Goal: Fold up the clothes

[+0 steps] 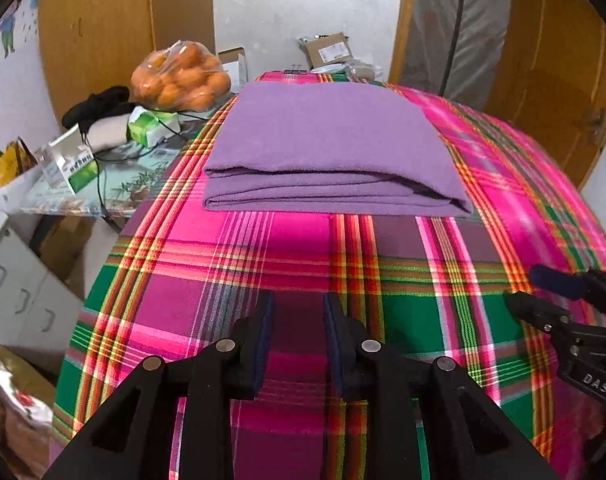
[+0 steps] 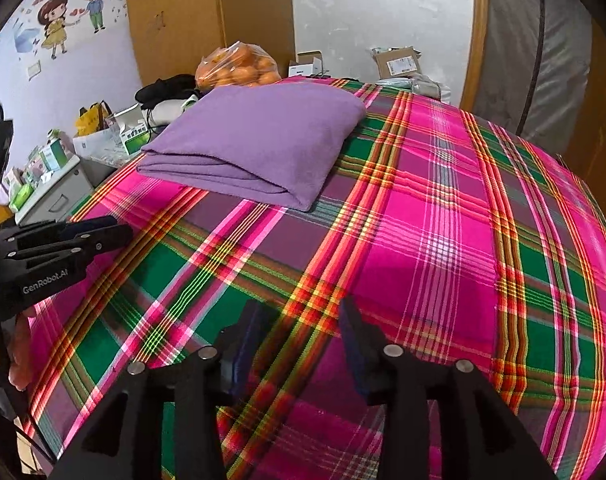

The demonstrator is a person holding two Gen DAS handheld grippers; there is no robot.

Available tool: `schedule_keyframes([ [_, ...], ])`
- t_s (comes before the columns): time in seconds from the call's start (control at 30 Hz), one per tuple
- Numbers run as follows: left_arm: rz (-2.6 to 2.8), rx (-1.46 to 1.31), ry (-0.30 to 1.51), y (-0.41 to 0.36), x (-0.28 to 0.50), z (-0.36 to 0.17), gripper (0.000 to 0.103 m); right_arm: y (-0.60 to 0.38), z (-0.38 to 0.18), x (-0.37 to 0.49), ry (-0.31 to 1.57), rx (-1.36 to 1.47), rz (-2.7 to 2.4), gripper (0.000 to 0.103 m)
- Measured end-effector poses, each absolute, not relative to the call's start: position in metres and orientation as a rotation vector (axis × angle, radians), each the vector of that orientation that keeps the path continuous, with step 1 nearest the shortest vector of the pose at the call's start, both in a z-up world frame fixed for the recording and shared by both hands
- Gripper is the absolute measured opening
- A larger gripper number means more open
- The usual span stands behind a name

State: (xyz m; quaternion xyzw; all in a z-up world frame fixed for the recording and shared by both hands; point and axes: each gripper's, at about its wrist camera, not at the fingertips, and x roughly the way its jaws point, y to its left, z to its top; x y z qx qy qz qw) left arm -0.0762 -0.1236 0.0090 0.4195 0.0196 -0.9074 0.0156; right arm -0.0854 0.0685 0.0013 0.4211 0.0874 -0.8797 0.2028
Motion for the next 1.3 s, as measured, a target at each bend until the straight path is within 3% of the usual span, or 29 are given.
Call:
schedule_keyframes([
  [0.1,-2.809,1.301,0.046,-0.123,-0.077,0.009,0.03,0.064,0.0,-0.084,0.282,1.172,-2.45,0.051],
  [0.27,-2.78,1.291,0.048,-0.123,-0.076,0.009,0.032,0.067,0.0,-0.084,0.257,1.17,-2.44,0.051],
  [0.37,-2.744,1.281,0.043,-0.124,-0.076,0.009,0.052,0.068,0.0,-0.084,0.254,1.17,-2.441,0.051],
  [0.57,-2.732,1.283,0.069,-0.129,-0.076,0.009,0.057,0.067,0.0,-0.084,0.266,1.174,-2.454,0.051],
  [1.3,-2.734,1.287,0.098,-0.13,-0.077,0.009,0.058,0.068,0.0,-0.086,0.259,1.183,-2.471,0.051],
])
